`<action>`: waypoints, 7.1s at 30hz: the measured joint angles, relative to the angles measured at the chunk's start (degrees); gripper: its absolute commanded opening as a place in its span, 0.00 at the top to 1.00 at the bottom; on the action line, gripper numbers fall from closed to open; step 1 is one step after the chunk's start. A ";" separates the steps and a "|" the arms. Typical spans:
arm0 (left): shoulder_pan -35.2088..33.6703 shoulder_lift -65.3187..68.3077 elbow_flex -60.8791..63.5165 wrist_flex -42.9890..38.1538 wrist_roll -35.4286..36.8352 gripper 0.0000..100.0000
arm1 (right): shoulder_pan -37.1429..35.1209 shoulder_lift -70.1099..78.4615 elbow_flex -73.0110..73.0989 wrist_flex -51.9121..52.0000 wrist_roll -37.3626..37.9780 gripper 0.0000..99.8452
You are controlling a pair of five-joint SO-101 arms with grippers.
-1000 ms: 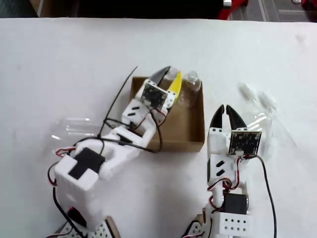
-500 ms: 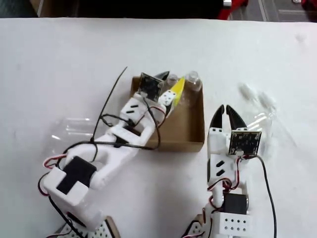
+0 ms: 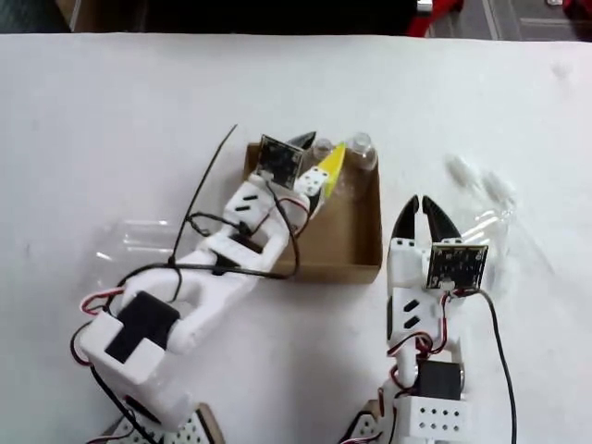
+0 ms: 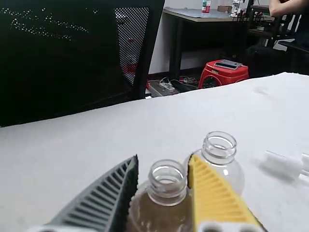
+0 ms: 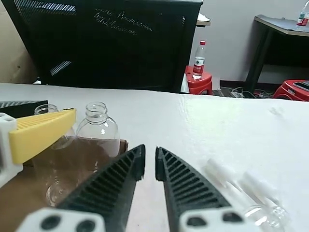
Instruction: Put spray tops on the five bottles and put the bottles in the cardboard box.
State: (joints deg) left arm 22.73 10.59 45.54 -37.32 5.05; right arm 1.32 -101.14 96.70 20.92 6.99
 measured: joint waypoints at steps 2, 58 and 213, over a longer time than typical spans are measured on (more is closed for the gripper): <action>0.00 0.00 0.00 0.00 0.00 0.84 | -0.62 0.00 0.00 0.00 0.09 0.97; 5.71 1.58 -26.73 73.58 19.96 0.98 | -0.62 0.09 0.00 0.00 0.18 0.97; -49.41 5.10 -34.29 106.55 39.21 0.85 | -0.62 7.47 0.00 -4.48 0.18 0.97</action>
State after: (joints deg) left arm -26.68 15.69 11.25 69.23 44.26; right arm 0.70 -93.67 96.70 16.44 7.16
